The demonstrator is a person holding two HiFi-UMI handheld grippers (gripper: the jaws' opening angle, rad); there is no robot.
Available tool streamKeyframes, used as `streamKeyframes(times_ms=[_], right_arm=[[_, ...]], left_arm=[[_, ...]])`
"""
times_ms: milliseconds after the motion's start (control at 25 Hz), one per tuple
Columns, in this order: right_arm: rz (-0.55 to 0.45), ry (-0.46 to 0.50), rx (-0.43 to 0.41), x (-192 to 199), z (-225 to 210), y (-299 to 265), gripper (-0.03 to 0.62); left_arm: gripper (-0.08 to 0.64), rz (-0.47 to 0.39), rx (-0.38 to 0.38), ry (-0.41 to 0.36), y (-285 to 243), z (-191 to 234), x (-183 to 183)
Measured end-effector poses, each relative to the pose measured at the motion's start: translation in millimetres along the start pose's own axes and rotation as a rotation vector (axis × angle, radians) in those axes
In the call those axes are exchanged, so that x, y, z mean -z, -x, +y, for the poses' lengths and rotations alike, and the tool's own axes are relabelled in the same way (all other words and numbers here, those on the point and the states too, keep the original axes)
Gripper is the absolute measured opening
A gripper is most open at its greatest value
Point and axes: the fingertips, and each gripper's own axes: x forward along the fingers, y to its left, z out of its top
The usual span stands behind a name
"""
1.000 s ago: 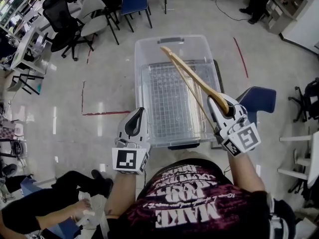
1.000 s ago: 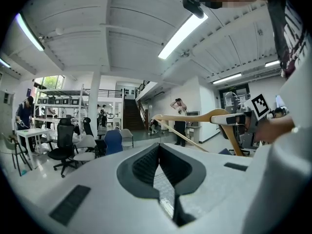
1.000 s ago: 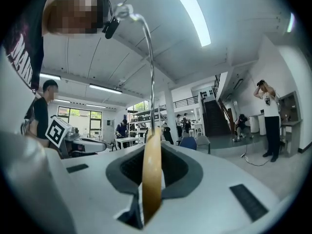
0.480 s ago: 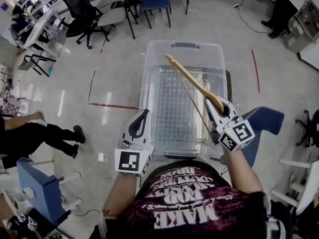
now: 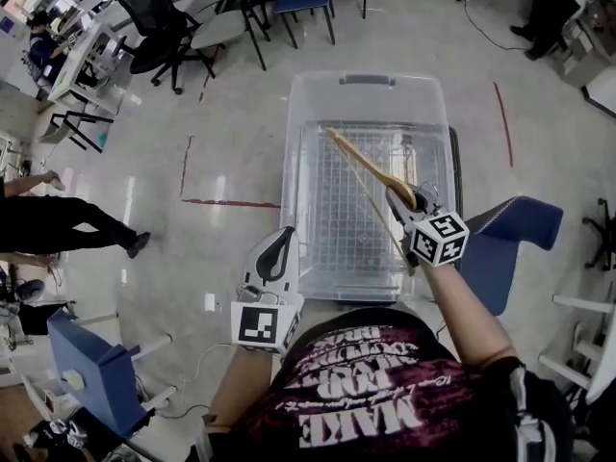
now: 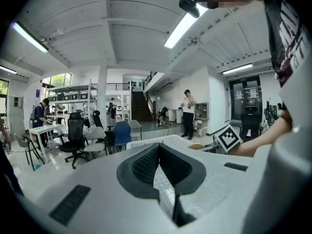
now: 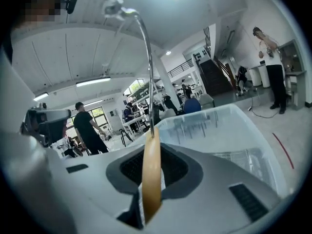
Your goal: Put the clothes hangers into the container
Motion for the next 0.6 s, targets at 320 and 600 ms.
streamKeyframes(times_ms=[320,600], right_arm=[[0.15,-0.05,0.088,78.3,-21.1,-36.7,0.06],[0.302,-0.081,0.133,146.6,-45.3,-65.6,0.066]], left_arm=[[0.006,0.022,0.115,0.002,-4.7,1.4,11.2],[0.006,0.013,0.171,-0.005,-11.2,10.9,21.1]])
